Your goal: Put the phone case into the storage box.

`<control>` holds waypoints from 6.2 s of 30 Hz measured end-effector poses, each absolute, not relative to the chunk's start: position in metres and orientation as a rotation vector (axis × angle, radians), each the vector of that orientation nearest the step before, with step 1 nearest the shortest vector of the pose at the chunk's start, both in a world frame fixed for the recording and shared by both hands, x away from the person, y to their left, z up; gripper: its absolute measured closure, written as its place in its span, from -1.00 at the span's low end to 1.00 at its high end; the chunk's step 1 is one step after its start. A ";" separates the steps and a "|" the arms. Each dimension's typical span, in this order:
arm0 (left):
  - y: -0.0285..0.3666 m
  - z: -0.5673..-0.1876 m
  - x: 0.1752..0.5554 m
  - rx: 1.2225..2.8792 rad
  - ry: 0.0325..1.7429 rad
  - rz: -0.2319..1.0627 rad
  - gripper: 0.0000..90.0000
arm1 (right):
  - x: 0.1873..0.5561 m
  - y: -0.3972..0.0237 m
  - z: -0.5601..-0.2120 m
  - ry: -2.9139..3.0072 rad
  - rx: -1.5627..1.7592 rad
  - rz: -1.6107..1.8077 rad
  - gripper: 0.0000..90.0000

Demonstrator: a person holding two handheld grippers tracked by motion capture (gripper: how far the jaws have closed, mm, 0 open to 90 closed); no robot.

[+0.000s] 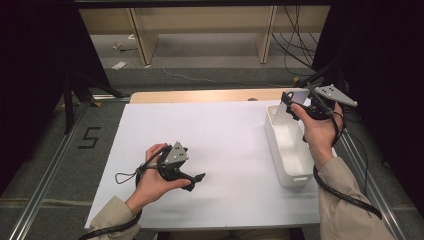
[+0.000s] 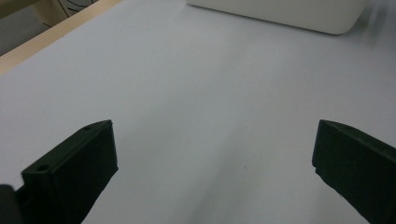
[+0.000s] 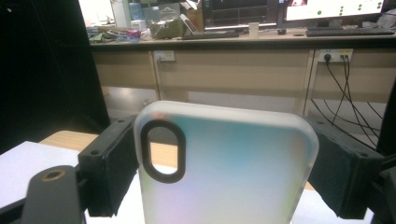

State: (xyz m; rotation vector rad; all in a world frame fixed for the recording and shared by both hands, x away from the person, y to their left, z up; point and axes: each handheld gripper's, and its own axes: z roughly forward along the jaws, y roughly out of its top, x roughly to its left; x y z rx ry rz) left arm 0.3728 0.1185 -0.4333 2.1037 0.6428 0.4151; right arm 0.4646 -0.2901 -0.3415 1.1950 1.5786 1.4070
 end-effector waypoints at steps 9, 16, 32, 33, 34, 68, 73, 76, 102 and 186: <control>0.119 -0.433 0.373 2.105 0.643 0.415 -1.00 | 0.465 -0.290 -0.342 1.581 1.198 1.400 -0.59; 0.118 -0.434 0.373 2.104 0.642 0.414 -1.00 | 0.465 -0.291 -0.343 1.582 1.207 1.396 -0.59; 0.119 -0.433 0.373 2.105 0.643 0.415 -1.00 | 0.466 -0.294 -0.344 1.576 1.213 1.386 -0.59; 0.119 -0.433 0.373 2.105 0.643 0.414 -1.00 | 0.466 -0.294 -0.344 1.577 1.214 1.385 -0.59; 0.119 -0.433 0.373 2.105 0.643 0.414 -1.00 | 0.466 -0.294 -0.345 1.577 1.214 1.384 -0.59; 0.119 -0.433 0.373 2.106 0.642 0.414 -1.00 | 0.469 -0.297 -0.349 1.593 1.229 1.353 -0.59; 0.119 -0.433 0.373 2.106 0.643 0.414 -1.00 | 0.469 -0.297 -0.350 1.596 1.229 1.351 -0.59; 0.119 -0.433 0.373 2.105 0.643 0.413 -1.00 | 0.470 -0.297 -0.350 1.597 1.230 1.348 -0.59; 0.119 -0.433 0.373 2.104 0.646 0.412 -1.00 | 0.472 -0.296 -0.355 1.612 1.230 1.331 -0.59; 0.120 -0.432 0.373 2.100 0.646 0.412 -1.00 | 0.480 -0.292 -0.363 1.704 1.235 1.276 -0.59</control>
